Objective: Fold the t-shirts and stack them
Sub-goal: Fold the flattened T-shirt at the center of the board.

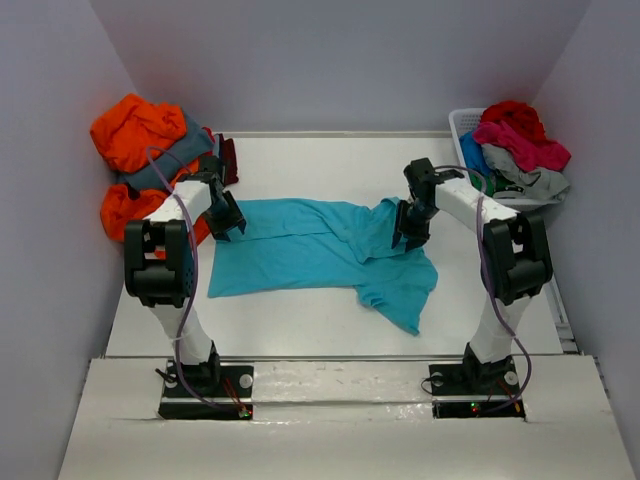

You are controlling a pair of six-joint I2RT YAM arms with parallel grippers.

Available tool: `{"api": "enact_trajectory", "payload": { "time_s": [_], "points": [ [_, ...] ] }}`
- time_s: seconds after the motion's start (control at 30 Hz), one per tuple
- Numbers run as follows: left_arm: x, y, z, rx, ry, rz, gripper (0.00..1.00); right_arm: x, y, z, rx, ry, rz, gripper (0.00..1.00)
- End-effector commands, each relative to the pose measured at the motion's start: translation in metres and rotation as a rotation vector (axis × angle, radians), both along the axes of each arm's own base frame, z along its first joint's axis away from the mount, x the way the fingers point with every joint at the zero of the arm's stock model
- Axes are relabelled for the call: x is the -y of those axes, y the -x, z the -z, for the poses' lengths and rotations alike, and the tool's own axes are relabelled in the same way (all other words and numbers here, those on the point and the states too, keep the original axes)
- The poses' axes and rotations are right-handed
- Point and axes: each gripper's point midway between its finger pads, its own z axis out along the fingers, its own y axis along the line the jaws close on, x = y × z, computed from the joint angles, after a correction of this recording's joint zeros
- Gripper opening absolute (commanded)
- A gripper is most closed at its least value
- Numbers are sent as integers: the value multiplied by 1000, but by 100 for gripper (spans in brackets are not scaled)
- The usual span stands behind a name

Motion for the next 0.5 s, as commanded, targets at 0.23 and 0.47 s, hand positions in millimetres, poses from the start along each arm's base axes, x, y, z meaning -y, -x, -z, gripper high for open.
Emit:
{"api": "enact_trajectory", "payload": {
  "time_s": [0.23,0.47],
  "points": [
    [-16,5,-9,22,-7,-37,53,-2,-17,-9,48,21,-24,44],
    [-23,9,-1,8,-2,-65,54,-3,-14,-6,37,19,-29,44]
  ]
}}
